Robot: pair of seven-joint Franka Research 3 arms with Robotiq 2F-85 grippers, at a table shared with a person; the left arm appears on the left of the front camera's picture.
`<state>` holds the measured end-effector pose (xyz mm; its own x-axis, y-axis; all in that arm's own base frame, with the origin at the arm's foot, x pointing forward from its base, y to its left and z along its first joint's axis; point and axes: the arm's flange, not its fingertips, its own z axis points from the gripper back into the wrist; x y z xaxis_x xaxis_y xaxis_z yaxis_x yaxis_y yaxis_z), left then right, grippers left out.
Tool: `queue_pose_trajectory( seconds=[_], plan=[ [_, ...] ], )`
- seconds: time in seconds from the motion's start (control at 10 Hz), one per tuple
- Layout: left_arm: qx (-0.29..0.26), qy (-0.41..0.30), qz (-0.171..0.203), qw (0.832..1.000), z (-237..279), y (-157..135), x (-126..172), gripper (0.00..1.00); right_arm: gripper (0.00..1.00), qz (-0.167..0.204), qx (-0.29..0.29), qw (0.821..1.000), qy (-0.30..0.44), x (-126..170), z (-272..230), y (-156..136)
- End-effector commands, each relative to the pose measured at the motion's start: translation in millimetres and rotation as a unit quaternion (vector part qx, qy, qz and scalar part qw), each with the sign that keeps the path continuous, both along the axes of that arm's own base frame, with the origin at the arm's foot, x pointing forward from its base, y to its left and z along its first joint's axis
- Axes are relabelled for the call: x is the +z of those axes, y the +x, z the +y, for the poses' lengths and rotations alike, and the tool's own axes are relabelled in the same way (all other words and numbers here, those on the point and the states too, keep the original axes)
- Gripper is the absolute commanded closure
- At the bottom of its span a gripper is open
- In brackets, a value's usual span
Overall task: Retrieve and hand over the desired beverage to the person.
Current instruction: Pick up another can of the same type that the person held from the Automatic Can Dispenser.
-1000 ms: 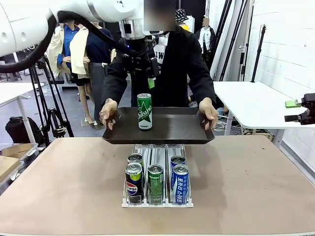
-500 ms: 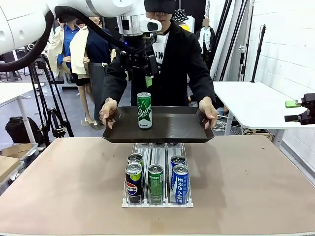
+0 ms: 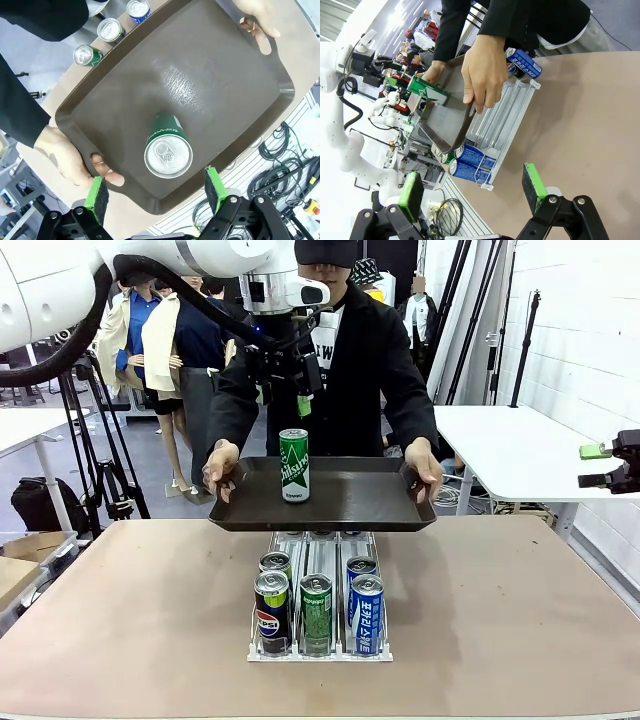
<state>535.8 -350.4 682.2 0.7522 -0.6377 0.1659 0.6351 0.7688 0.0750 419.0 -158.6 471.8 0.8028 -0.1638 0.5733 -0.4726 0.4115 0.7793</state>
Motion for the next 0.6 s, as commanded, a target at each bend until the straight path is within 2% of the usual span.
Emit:
queue_pose_trajectory(
  seconds=[0.0,0.5],
  plan=[
    [-0.003,-0.007,-0.002,1.0,0.8,-1.2,1.5,0.0,0.0,-0.003,0.001,1.0,0.006,-0.1,0.4,-0.9],
    [-0.003,-0.007,-0.002,1.0,0.8,-1.2,1.5,0.0,0.0,-0.003,0.001,1.0,0.006,-0.1,0.4,-0.9]
  ],
)
